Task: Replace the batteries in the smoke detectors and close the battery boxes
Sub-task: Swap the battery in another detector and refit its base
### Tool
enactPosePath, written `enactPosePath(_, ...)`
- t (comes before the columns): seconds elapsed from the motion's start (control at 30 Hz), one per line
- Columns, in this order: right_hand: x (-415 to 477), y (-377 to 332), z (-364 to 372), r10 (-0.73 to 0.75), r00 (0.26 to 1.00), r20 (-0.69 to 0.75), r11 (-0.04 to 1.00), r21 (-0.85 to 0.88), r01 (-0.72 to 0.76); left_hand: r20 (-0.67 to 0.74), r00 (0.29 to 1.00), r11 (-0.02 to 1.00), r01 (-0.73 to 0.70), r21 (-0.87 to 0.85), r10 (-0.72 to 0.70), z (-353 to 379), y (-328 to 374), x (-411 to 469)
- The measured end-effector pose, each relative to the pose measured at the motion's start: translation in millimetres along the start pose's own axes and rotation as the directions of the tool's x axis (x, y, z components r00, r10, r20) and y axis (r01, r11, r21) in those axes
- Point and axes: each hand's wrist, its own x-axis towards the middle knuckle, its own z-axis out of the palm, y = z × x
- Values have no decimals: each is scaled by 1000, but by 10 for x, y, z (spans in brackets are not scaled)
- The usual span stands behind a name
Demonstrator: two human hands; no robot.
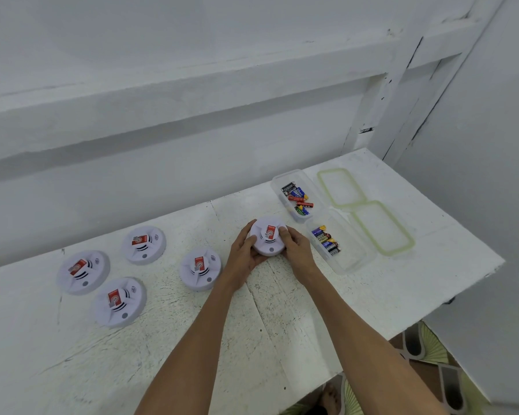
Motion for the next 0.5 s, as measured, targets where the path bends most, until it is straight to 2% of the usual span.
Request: enactPosePath(0.5,-12,-8,-3,13,1000,0,1000,-12,-13,4,1000,1000,7,11,-7,-14,-9,10)
